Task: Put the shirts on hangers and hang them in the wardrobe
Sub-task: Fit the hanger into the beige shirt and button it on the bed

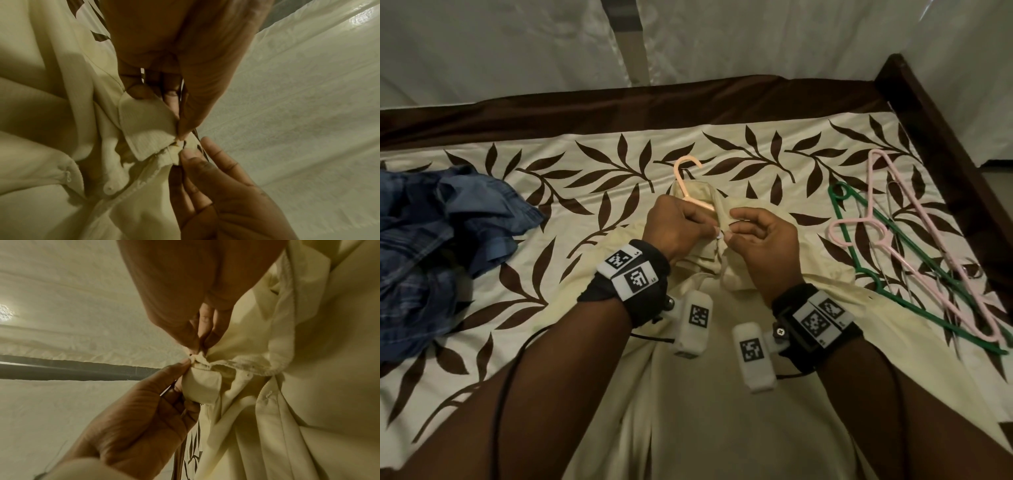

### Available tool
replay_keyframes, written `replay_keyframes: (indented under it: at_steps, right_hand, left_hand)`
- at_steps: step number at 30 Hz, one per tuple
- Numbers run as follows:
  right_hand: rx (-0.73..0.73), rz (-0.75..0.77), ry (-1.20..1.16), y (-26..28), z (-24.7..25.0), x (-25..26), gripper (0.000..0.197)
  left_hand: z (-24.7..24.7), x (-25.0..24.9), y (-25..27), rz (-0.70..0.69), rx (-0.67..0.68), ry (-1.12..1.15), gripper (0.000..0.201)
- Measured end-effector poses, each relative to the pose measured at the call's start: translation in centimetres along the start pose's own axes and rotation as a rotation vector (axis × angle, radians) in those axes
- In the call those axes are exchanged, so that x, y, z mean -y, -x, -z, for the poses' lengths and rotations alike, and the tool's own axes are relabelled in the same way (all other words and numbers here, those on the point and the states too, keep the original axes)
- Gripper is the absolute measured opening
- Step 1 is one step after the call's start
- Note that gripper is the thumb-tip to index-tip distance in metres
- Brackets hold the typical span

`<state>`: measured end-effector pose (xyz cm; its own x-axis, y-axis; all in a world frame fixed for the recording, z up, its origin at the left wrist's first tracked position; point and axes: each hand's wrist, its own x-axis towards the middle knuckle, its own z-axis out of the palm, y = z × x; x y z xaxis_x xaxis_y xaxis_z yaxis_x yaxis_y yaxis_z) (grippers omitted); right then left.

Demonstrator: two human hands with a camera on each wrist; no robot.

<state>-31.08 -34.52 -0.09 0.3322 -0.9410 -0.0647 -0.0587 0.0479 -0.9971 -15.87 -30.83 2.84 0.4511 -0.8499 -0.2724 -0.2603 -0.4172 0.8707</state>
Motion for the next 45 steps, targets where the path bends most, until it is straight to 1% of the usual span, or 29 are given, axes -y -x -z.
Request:
replay_keyframes:
  at_steps: [3,6,9,13,16,18,21,25,26,27,28,29,30,31,33,34,36,38,41,45]
  right_hand:
    - [0.024,-0.015,-0.014,-0.1,0.1,0.1,0.046]
    - [0.033,-0.024,0.002,-0.1,0.1,0.2,0.051]
    - [0.039,-0.006,0.067,-0.3,0.0,0.0,0.052]
    - [0.045,0.054,0.139,-0.2,-0.1,0.0,0.051]
    - [0.054,0.047,0.137,0.0,-0.1,0.0,0.051]
    - [0.043,0.06,0.169,0.0,-0.1,-0.1,0.051]
    - [0.034,0.119,0.221,0.0,0.1,-0.4,0.051]
    - [0.091,0.292,0.377,-0.1,-0.1,-0.9,0.045]
    - [0.105,0.312,0.412,-0.2,-0.2,-0.9,0.043]
    - [0.124,0.327,0.441,-0.3,-0.3,-0.8,0.041]
    - [0.148,0.345,0.469,-0.5,-0.3,-0.6,0.039]
    - [0.171,0.37,0.496,-0.6,-0.2,-0.5,0.039]
    - [0.187,0.398,0.513,-0.7,-0.1,-0.4,0.038]
    - [0.19,0.424,0.519,-0.8,0.0,-0.4,0.036]
    - [0.16,0.463,0.517,-0.8,0.2,-0.7,0.031]
    - [0.131,0.486,0.524,-0.7,0.3,-1.0,0.028]
    - [0.071,0.556,0.56,-0.3,0.4,-1.7,0.023]
    - [0.013,0.627,0.611,0.1,0.4,-2.6,0.017]
    - [-0.097,0.676,0.653,0.4,0.3,-3.4,0.012]
    - [-0.163,0.704,0.638,1.0,0.0,-3.5,0.011]
  left_hand:
    - [0.1,-0.2,0.3,0.013,-0.001,0.003,0.01]
    - [0.2,-0.4,0.6,0.035,-0.007,0.015,0.009]
    - [0.0,-0.3,0.8,0.044,-0.011,0.021,0.009]
    - [-0.2,0.1,0.6,0.059,-0.031,0.03,0.009]
    - [-0.7,0.5,0.5,0.055,-0.072,0.029,0.009]
    - [-0.9,0.5,0.5,0.042,-0.073,0.014,0.011]
    - [-0.9,0.5,0.5,0.027,-0.015,0.005,0.014]
    - [-0.4,0.8,0.1,0.031,0.009,-0.045,0.016]
    - [-0.4,0.8,0.1,0.014,-0.007,-0.075,0.02]
    - [-0.4,0.8,0.1,-0.049,-0.028,-0.158,0.027]
    - [-0.5,0.7,0.1,-0.154,-0.034,-0.272,0.034]
    - [-0.5,0.5,0.1,-0.279,-0.005,-0.371,0.04]
    - [-0.5,0.3,0.1,-0.385,0.059,-0.424,0.041]
    - [-0.4,0.1,0.0,-0.448,0.151,-0.435,0.039]
    - [0.1,0.0,-0.4,-0.499,0.297,-0.453,0.035]
    - [0.3,0.1,-0.7,-0.52,0.333,-0.473,0.033]
    - [0.8,0.3,-1.1,-0.549,0.378,-0.512,0.036]
    - [1.1,0.4,-1.3,-0.555,0.387,-0.556,0.036]
    - [1.3,0.7,-1.2,-0.574,0.366,-0.593,0.024]
    - [1.2,1.6,-0.7,-0.619,0.269,-0.526,0.013]
